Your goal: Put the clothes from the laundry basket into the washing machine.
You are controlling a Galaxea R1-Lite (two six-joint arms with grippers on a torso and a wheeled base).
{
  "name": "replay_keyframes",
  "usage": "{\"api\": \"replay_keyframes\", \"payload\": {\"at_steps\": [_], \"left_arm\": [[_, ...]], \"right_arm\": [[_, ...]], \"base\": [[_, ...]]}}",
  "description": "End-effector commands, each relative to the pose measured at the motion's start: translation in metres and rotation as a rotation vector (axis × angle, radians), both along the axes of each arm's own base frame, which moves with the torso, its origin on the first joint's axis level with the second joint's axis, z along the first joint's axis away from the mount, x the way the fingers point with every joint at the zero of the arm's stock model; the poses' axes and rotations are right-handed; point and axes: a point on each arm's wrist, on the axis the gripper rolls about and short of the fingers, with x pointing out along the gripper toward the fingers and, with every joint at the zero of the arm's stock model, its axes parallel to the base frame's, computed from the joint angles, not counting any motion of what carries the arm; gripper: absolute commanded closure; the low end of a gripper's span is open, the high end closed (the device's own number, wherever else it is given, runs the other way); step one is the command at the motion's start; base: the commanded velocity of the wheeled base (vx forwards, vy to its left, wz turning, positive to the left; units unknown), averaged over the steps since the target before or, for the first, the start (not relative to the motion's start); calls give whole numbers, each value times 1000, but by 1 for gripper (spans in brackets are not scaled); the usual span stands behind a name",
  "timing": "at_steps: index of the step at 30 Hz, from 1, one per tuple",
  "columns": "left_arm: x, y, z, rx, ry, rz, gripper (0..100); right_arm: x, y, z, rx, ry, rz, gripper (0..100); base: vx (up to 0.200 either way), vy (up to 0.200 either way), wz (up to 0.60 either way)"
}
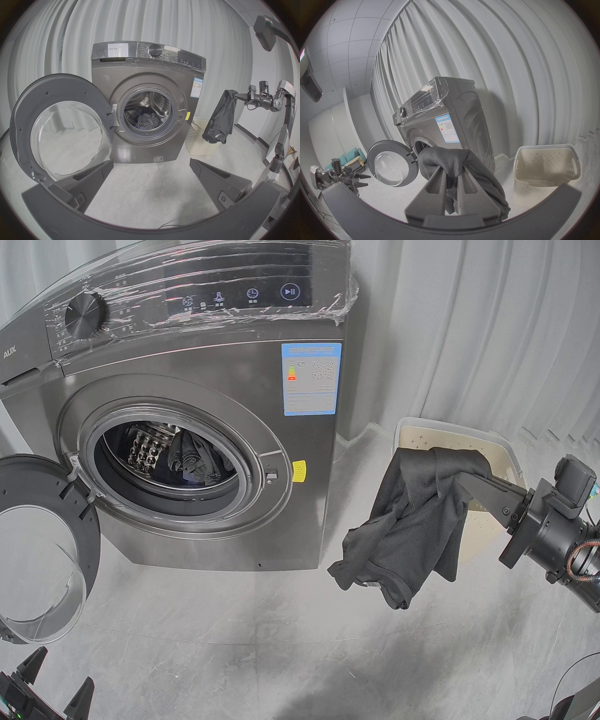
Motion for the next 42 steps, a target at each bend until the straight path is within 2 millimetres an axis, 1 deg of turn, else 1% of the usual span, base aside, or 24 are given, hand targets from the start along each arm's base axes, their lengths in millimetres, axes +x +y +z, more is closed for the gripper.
{"api": "replay_keyframes", "payload": {"at_steps": [1,4,16,22,42], "left_arm": [[1,0,-5,3,19,1,0],[1,0,-5,3,19,1,0],[1,0,-5,1,19,1,0],[1,0,-5,3,19,1,0],[1,0,-5,3,19,1,0]], "right_arm": [[0,0,0,-1,1,1,100],[0,0,-1,-2,3,1,100],[0,0,-2,-4,5,1,100],[0,0,-3,-7,9,1,100],[1,0,-3,-7,12,-5,100]], "base": [[0,200,0],[0,0,0],[-200,0,0],[0,0,0],[0,200,0]]}}
